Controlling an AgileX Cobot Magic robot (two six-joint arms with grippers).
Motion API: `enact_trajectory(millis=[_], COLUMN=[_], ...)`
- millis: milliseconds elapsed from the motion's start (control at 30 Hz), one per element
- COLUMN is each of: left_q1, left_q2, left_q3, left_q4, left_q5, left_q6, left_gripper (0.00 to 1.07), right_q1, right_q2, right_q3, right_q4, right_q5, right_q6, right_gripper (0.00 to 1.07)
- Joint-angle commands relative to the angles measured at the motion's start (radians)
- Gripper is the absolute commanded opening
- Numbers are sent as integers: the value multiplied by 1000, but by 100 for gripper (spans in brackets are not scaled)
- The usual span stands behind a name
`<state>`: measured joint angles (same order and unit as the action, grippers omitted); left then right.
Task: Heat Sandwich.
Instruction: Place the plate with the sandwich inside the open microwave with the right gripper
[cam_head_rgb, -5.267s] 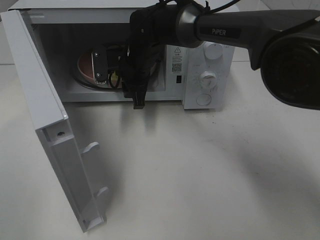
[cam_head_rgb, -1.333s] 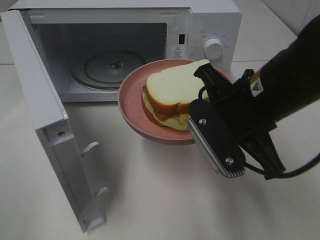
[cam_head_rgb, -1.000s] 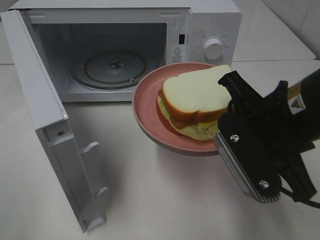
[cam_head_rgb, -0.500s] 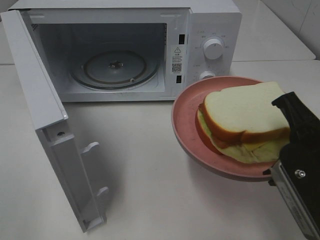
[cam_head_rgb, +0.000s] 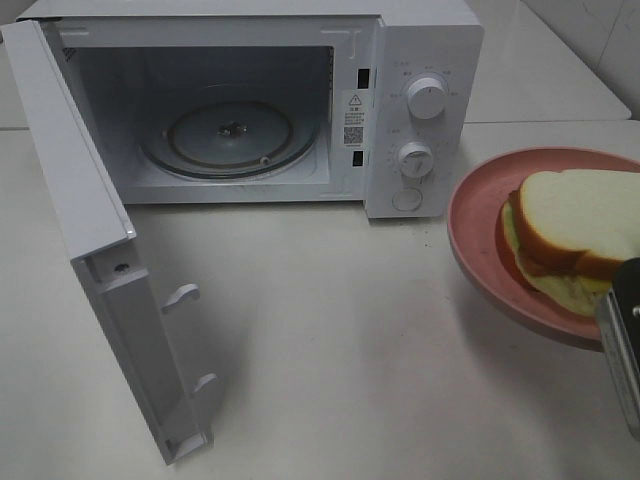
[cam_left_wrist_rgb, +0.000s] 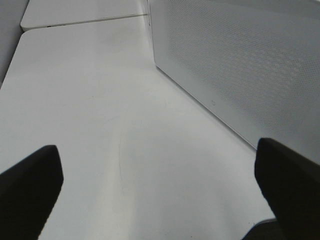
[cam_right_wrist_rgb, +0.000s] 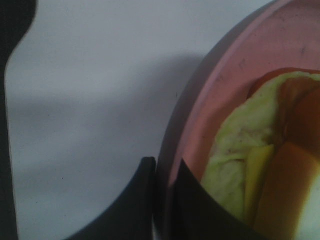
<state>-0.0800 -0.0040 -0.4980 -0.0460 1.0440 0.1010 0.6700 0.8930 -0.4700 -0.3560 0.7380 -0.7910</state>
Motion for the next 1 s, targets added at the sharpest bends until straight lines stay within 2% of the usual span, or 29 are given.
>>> enact_trajectory(millis=[33, 600, 800, 1000], left_q1=[2, 2, 2, 2], left_q2=[-23, -23, -23, -23], left_q3=[3, 3, 3, 3], left_q4=[-4, -4, -4, -4], left_q5=[-16, -16, -16, -16], left_q6=[-3, -3, -3, -3], left_gripper=[101, 101, 101, 101], right_q1=[-4, -4, -4, -8], right_q2=[-8, 6, 62, 200], right_q3=[0, -2, -26, -104], right_q4=[-59, -269, -279, -325], right_q5=[6, 167, 169, 191], right_q6=[111, 806, 912, 1107], right_gripper=[0, 0, 0, 0])
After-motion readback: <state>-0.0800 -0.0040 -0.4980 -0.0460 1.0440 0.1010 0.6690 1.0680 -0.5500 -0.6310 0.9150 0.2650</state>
